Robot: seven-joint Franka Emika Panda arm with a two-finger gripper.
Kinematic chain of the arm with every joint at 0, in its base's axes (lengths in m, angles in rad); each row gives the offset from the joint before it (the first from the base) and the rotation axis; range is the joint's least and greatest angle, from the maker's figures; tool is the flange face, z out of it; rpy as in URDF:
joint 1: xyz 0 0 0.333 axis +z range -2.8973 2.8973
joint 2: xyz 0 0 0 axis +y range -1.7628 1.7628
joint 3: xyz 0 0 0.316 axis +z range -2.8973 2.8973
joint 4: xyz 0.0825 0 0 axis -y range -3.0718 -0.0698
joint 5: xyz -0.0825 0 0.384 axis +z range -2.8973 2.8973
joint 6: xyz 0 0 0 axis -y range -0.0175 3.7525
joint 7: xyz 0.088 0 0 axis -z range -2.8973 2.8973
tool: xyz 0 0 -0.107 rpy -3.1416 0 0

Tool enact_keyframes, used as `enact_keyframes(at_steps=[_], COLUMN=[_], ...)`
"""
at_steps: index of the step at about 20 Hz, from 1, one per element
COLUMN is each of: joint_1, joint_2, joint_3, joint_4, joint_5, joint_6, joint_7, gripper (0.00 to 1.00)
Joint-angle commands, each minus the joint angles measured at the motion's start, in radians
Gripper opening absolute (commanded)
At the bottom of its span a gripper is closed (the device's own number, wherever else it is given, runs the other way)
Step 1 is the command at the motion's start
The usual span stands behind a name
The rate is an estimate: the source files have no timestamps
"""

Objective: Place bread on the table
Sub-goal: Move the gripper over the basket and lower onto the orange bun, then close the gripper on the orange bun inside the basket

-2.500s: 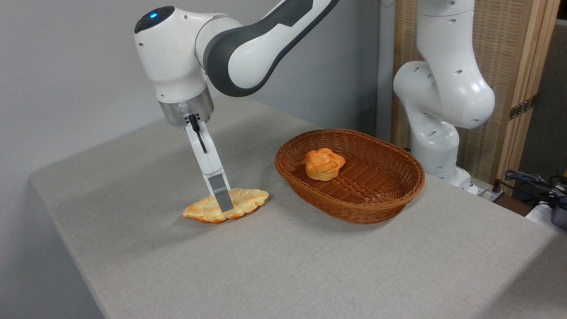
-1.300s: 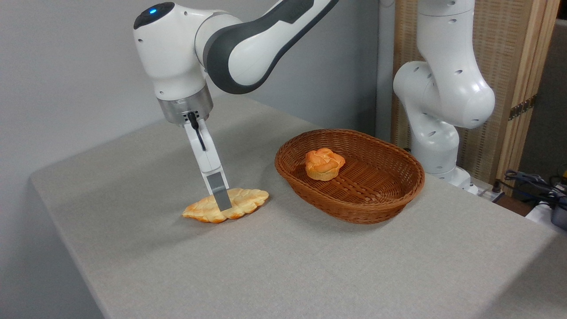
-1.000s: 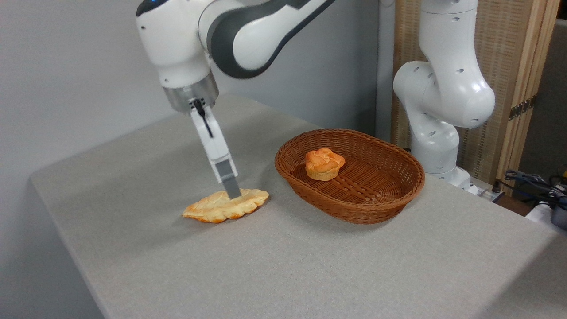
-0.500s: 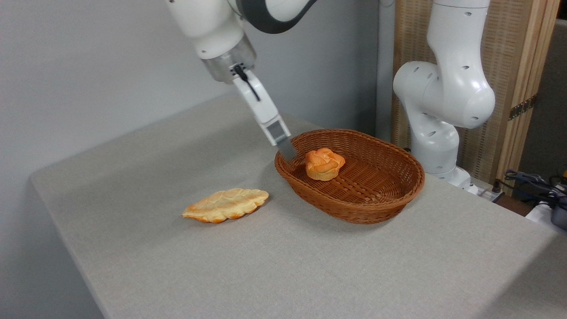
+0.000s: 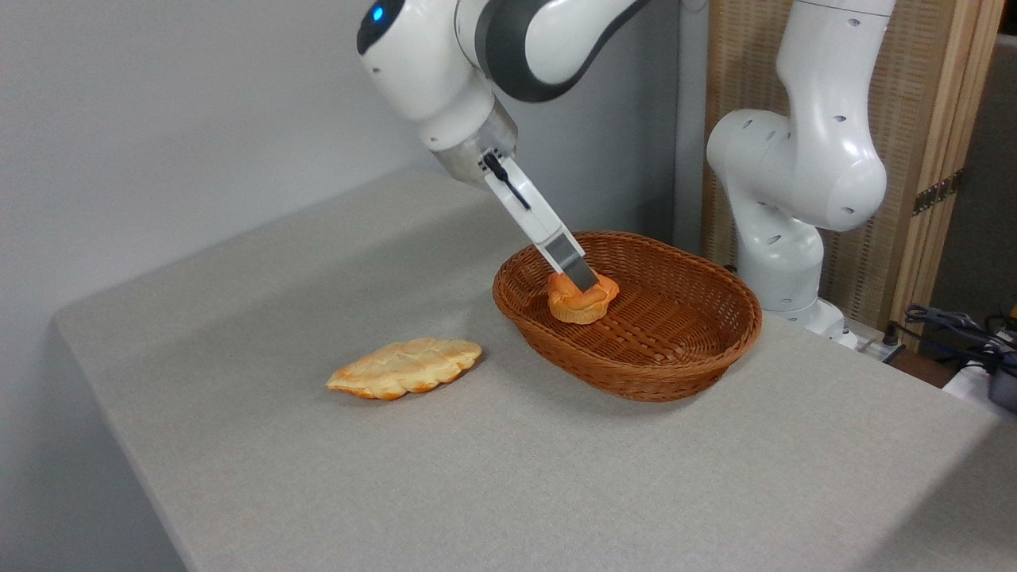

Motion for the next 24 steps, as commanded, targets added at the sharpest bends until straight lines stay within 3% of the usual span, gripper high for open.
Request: enact_keyframes(at_steps=[1,10,11,13,15,24], joint_1=[-0.022,-0.033,-0.033,-0.033,-0.033,-0.033], joint_2=[-0.005,0.045,0.047,0.047,0.047,0.041], joint_3=[0.01,-0.001,-0.003,-0.004,-0.003,-0.001], joint_4=[-0.057,-0.079,-0.079,-0.077,-0.076,-0.07], joint_5=[-0.005,0.006,0.008,0.009,0.008,0.008], joint_6=[0.057,0.111,0.111,0.117,0.119,0.102], joint_7=[0.018,0.055,0.055,0.057,0.066,0.08], gripper=[1.0,0.97,0.86,0.53,0.4,0.38])
